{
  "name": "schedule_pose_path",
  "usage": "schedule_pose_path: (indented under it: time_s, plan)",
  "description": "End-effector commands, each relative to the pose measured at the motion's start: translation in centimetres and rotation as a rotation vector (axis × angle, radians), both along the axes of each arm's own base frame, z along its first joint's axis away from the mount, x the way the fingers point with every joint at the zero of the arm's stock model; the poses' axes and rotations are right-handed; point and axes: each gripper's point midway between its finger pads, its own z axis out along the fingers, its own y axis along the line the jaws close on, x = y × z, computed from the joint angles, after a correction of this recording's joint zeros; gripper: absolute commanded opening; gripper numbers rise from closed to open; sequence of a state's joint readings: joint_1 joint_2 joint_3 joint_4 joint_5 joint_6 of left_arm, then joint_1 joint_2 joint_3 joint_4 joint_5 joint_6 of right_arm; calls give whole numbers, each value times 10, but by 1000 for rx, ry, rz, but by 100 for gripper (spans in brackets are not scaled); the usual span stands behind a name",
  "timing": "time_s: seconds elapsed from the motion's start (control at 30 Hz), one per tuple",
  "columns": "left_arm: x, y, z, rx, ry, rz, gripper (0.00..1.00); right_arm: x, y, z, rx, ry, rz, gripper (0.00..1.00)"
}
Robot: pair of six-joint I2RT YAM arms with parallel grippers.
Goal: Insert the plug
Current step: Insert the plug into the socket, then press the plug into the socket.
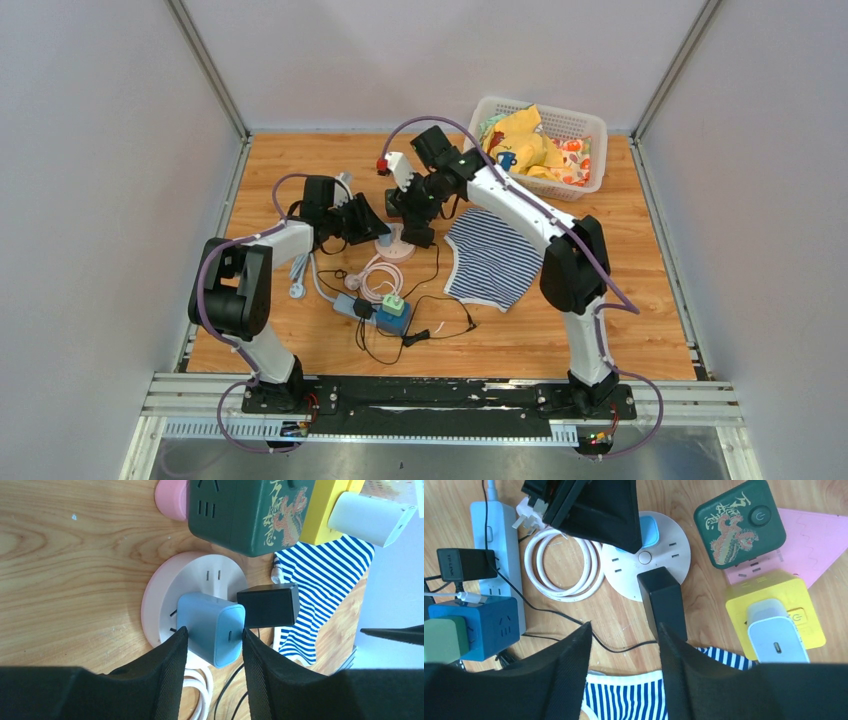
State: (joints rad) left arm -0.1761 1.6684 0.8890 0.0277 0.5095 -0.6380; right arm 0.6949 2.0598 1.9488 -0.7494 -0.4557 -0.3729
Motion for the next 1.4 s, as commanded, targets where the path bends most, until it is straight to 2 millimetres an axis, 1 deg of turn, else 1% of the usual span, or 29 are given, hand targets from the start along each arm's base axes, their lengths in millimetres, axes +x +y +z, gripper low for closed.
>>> schedule_pose_path:
  time_s: [0.0, 0.07, 0.1, 0.17, 0.23, 0.3, 0.33, 0.43, 0.5, 0.67, 0.83, 0.97, 1.13, 1.37]
  plan:
    - [-2, 2, 5, 46, -5, -7, 47, 2, -9, 14, 164, 3, -45, 56]
    - [2, 5, 14, 67, -27, -6, 48, 7, -18, 11, 196, -23, -59, 56]
    - [4, 7, 19, 80, -40, -3, 49, 8, -22, 5, 203, -19, -68, 56]
    - [8, 10, 29, 103, -66, 4, 49, 9, -27, -1, 230, -9, -61, 56]
    - [12, 13, 39, 125, -92, 8, 49, 6, -29, -6, 279, -17, -21, 58]
    - [15, 15, 48, 140, -114, 11, 49, 8, -36, -18, 285, -45, 6, 62]
    - [16, 15, 53, 142, -121, 10, 49, 12, -40, -24, 277, -59, 7, 62]
    - [17, 13, 63, 137, -143, 4, 48, 20, -48, -35, 295, -46, 26, 60]
    - [16, 9, 67, 125, -155, -6, 46, 23, -48, -41, 309, -38, 52, 59]
    - [11, -9, 73, 76, -174, -42, 43, 18, -40, -51, 319, -96, 153, 56]
    - [6, -25, 76, 60, -185, -80, 41, 14, -38, -65, 292, -118, 193, 57]
    - [2, -33, 75, 47, -187, -101, 40, 17, -40, -77, 262, -119, 186, 57]
    - [1, -43, 74, 6, -191, -113, 37, 8, -35, -90, 238, -118, 235, 55]
    - [1, -51, 74, 4, -190, -128, 36, 5, -29, -97, 219, -127, 261, 50]
